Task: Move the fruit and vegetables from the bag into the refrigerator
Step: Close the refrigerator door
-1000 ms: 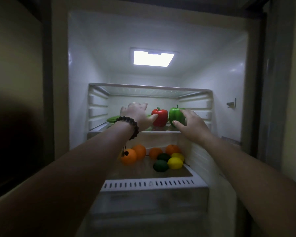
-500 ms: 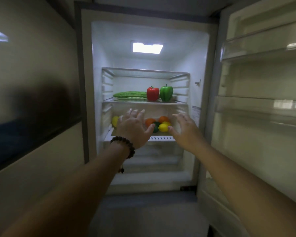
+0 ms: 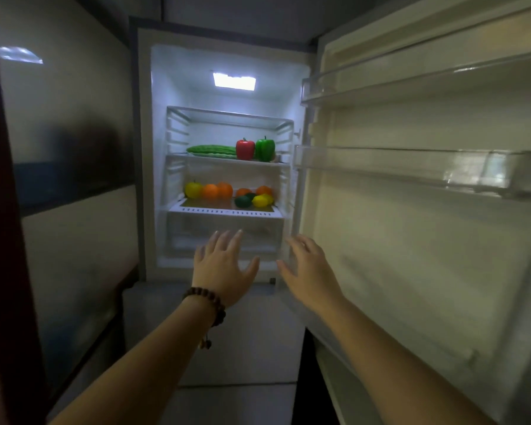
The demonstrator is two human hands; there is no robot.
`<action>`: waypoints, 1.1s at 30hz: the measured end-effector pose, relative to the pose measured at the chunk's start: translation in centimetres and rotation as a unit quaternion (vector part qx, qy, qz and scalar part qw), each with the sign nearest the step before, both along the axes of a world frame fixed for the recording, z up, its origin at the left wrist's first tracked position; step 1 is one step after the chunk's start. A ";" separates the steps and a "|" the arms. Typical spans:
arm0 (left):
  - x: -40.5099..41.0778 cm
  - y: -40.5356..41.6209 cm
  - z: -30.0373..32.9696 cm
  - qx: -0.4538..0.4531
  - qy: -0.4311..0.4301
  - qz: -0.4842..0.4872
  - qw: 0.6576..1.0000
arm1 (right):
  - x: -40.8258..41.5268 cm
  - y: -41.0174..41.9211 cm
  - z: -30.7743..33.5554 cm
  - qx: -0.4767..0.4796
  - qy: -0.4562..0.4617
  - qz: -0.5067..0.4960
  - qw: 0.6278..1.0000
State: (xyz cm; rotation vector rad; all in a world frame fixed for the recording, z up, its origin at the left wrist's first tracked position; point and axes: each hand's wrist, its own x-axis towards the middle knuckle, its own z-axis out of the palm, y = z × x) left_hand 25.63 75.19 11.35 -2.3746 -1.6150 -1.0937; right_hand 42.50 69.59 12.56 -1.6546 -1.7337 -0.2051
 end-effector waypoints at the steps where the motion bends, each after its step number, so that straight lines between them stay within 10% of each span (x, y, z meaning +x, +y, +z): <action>1: 0.3 -1.4 -0.8 -0.004 -0.001 0.000 1.000 | 0.5 -1.7 -0.6 -0.008 -0.004 0.005 1.000; 18: 4.6 -18.6 -2.4 -0.044 0.032 -0.034 0.998 | 8.4 -20.4 -4.1 0.069 -0.098 -0.049 0.992; 33: 1.7 -23.9 -4.8 -0.088 0.047 -0.024 0.995 | 9.8 -23.8 -8.9 -0.082 -0.069 -0.127 0.986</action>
